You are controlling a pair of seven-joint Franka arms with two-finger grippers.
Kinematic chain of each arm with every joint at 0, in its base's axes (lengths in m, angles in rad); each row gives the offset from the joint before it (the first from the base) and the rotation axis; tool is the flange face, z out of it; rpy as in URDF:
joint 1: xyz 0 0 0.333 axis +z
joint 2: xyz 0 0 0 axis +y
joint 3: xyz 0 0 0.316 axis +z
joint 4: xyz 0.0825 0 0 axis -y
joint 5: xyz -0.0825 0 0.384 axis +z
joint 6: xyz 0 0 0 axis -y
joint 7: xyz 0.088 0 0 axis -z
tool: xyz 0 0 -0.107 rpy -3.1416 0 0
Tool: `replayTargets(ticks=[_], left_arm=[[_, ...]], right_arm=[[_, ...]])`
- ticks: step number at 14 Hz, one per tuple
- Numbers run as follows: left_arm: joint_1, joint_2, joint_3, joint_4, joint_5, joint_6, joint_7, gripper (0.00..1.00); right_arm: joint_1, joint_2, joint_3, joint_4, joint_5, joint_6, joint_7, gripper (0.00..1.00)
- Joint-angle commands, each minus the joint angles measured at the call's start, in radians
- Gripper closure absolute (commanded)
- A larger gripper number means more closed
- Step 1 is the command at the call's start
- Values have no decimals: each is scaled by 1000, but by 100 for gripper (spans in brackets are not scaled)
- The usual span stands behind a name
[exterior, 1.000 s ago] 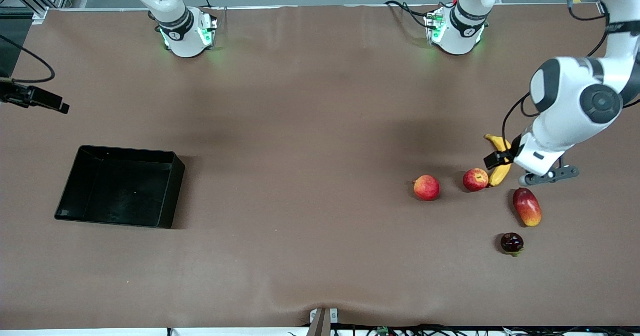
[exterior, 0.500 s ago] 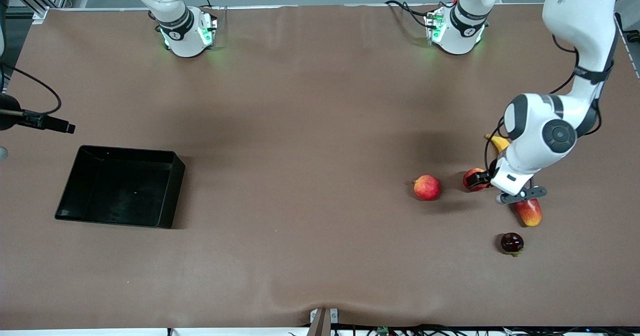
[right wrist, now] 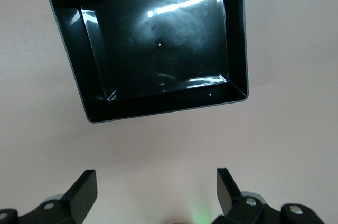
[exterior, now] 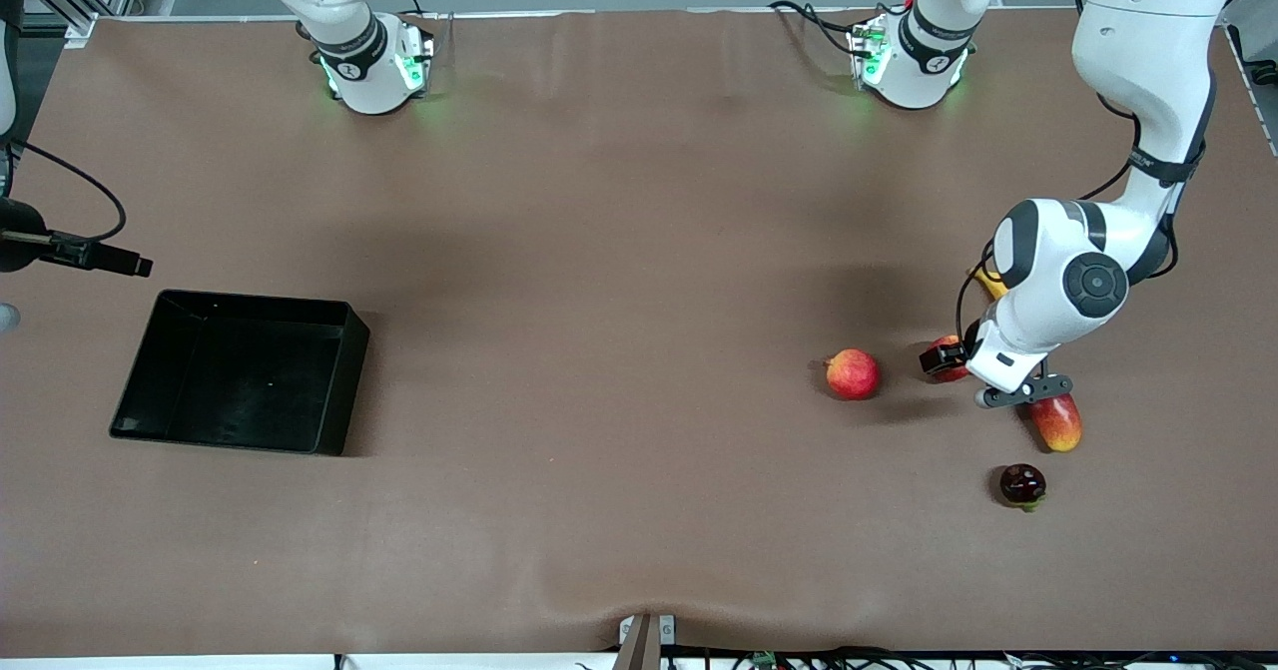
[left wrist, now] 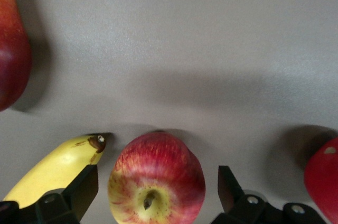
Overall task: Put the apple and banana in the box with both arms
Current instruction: 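Grasp the apple with the left gripper while the right gripper reaches the box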
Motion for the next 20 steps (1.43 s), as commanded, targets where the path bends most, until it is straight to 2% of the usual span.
replayTargets(ticks=[1, 3, 4, 8, 14, 20], left_arm=[[6, -4, -3, -14, 14, -1, -4, 30], [4, -4, -3, -14, 14, -6, -12, 82], [2, -7, -3, -13, 12, -10, -15, 100], [-1, -50, -3, -2, 14, -27, -12, 100], [-8, -142, -9, 84, 15, -217, -15, 100], [-7, -183, -60, 184, 14, -361, -18, 100]], right_arm=[[-18, 14, 11, 11, -2, 8, -4, 0], [-22, 22, 11, 11, -1, 19, -6, 0], [-22, 33, 11, 11, -1, 33, -7, 0], [-47, 109, 11, 8, -2, 147, -53, 0], [-134, 247, 11, 2, -2, 348, -194, 0], [-229, 413, 13, 3, -1, 559, -365, 0]])
